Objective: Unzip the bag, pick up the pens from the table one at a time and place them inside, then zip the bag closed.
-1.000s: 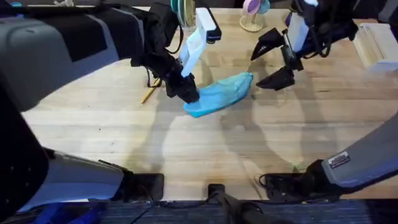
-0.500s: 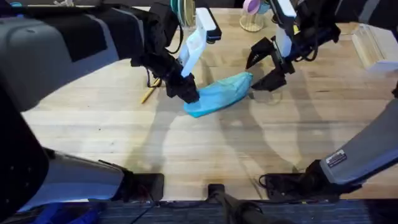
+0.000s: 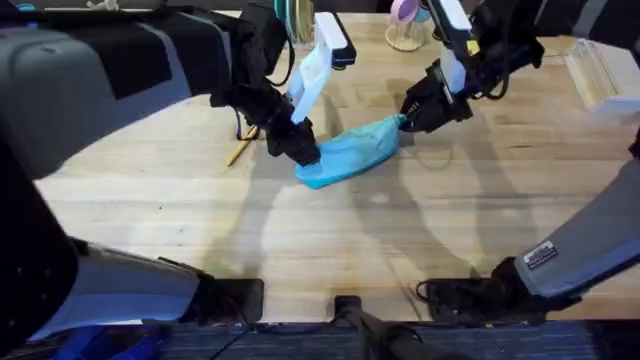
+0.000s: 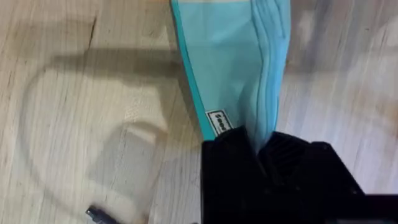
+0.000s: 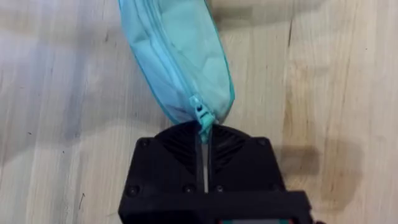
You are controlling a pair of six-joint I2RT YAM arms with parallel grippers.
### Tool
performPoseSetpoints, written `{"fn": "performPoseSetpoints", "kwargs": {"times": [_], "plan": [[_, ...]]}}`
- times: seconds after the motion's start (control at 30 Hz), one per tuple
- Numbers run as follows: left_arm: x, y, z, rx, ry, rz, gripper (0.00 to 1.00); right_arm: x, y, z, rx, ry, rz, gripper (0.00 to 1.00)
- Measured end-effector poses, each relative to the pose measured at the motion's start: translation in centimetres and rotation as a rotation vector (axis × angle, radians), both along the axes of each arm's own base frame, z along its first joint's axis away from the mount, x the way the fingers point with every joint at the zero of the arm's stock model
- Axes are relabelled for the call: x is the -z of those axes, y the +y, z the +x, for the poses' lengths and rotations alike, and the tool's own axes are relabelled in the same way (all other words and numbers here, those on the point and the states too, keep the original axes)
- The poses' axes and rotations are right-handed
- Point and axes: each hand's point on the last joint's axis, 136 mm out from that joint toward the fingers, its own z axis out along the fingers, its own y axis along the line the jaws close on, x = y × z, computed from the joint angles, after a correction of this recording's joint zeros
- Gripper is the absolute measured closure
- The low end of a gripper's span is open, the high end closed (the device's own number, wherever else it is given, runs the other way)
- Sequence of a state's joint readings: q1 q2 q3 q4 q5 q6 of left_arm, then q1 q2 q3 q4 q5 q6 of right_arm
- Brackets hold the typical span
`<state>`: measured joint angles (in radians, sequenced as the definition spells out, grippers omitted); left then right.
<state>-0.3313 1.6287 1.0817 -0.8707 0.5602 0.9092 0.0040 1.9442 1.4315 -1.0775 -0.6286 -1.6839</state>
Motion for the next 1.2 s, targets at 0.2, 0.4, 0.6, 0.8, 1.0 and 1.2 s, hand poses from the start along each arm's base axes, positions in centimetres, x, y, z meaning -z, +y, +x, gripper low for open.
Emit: {"fn": "performPoseSetpoints", "kwargs": {"times": [0.2, 0.4, 0.6, 0.8, 1.0, 1.2], "plan": [[0.0, 0.0, 0.0, 0.000, 0.000, 0.000, 0.957, 0.1, -0.1, 0.0, -0.001, 0.000, -0.009, 0.969], [0.0, 0.0, 0.0, 0.000, 0.000, 0.000, 0.957, -0.2, -0.3, 0.1, -0.002, 0.000, -0.024, 0.970], [0.0, 0.0, 0.0, 0.000, 0.000, 0.000, 0.957, -3.8, -0.3, 0.9, -0.007, -0.098, -0.038, 0.970], [0.0, 0.0, 0.0, 0.000, 0.000, 0.000, 0.957, -6.1, 1.7, -0.1, -0.063, -0.141, -0.034, 0.970], [0.0, 0.0, 0.0, 0.000, 0.001, 0.000, 0.957, -6.8, 5.3, -1.6, -0.136, -0.120, 0.041, 0.970], [0.1, 0.1, -0.1, -0.001, 0.003, 0.005, 0.957, -7.3, 8.0, -2.8, -0.190, -0.107, 0.095, 0.971]]}}
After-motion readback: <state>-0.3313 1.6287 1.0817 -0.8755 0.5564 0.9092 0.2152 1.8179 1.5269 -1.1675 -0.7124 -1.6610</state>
